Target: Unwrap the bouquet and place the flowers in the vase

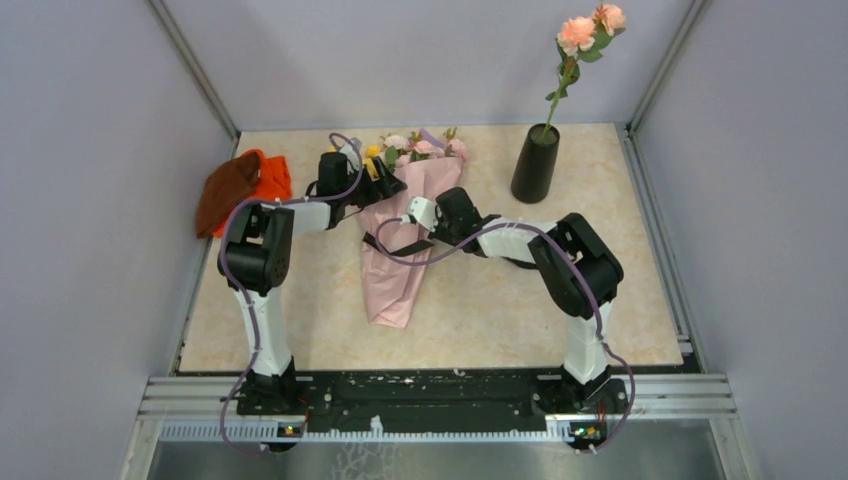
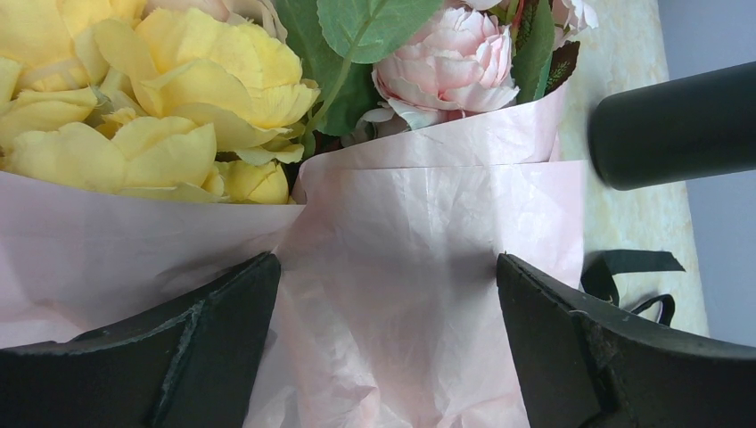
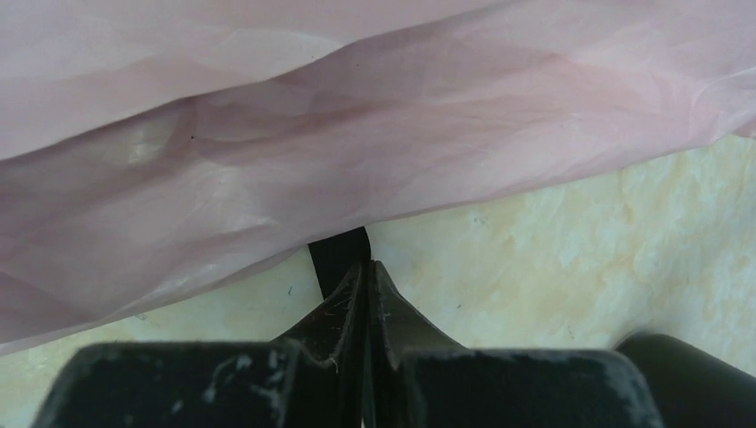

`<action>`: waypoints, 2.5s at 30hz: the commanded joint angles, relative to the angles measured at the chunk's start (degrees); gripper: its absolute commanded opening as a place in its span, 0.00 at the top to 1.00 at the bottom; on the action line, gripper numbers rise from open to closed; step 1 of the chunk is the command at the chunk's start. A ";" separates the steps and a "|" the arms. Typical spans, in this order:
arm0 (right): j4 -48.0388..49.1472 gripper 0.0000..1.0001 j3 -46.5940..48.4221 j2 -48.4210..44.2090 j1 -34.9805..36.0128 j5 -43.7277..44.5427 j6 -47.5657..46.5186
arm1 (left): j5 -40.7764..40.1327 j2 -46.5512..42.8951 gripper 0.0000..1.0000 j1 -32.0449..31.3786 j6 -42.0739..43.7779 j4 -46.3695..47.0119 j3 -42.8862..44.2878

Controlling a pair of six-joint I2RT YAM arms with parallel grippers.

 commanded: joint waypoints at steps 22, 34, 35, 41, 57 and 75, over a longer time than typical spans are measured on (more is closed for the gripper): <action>-4.98 1.00 1.26 -10.67 -5.17 -7.35 6.81 | -0.39 -0.22 0.01 0.55 0.36 -3.52 -3.03; -10.13 0.73 5.89 -4.39 -5.17 -15.58 3.59 | 0.12 0.39 0.01 0.72 0.24 -3.09 -3.13; -9.97 0.74 5.91 -3.72 -5.17 -15.61 3.43 | 0.08 0.39 0.01 0.73 0.29 -3.13 -3.08; -8.39 0.75 6.51 -0.18 -5.68 -16.90 3.50 | -0.40 0.17 0.01 0.97 0.33 -3.33 -3.47; -2.37 1.00 2.86 -4.46 -7.42 -14.46 5.88 | -0.29 0.97 0.01 1.17 0.29 -3.14 -3.33; -2.35 0.76 4.60 -1.21 -7.72 -13.39 6.75 | -0.62 0.46 0.01 1.34 0.34 -3.14 -4.08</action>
